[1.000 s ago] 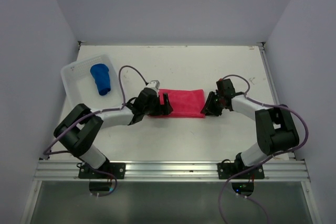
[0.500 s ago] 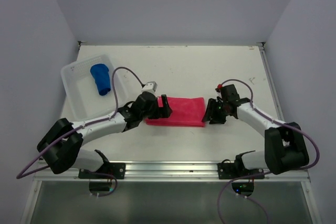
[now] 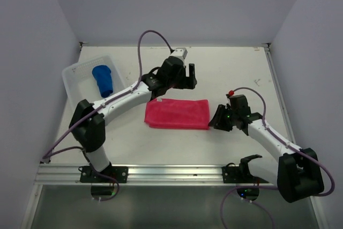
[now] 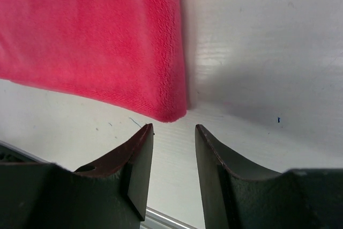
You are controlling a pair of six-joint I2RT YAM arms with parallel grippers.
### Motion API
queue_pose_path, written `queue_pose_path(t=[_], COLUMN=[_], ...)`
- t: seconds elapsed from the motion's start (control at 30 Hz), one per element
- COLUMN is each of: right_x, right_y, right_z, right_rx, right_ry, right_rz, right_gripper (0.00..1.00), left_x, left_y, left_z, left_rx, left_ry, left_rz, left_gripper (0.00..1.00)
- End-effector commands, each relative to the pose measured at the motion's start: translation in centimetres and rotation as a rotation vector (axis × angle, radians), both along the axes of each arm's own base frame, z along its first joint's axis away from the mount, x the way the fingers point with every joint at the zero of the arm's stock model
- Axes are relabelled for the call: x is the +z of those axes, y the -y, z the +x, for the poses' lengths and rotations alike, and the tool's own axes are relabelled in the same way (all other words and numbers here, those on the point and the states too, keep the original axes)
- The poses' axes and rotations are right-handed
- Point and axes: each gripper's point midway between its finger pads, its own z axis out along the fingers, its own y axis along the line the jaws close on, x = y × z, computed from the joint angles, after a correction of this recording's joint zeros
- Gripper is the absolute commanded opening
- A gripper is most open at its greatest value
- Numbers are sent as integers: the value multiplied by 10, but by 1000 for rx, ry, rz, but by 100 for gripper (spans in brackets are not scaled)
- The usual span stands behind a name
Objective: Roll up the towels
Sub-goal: Fold the towel, then roll the towel
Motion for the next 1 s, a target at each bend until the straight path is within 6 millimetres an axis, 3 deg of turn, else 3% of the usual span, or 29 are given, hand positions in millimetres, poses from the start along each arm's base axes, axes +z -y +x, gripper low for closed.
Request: queue_pose_path(t=[0.0,0.3,0.5,0.8,0.97], right_x=[1,-19,-20,-4,-11], right_y=[-12,-11,-14,-18,-16], right_z=[8,6,7,6,7], right_rx=[-30,-47,-54,-26,-33], right_ry=[36,52,75,104,90], right_rz=[91,105,133,154,143], right_gripper=[41,43,43,48,49], left_x=[-29,-54,-63,-67,-69], left_y=[12,48,57,63,68], left_z=[-6,-7,-5,-6,-6], left_rx=[-78,-115,-112,-126,-132], left_ry=[-102,-156,-172,-182,-190], left_rz=[84,92,132,141,128], left_gripper=[82,74,73,73,73])
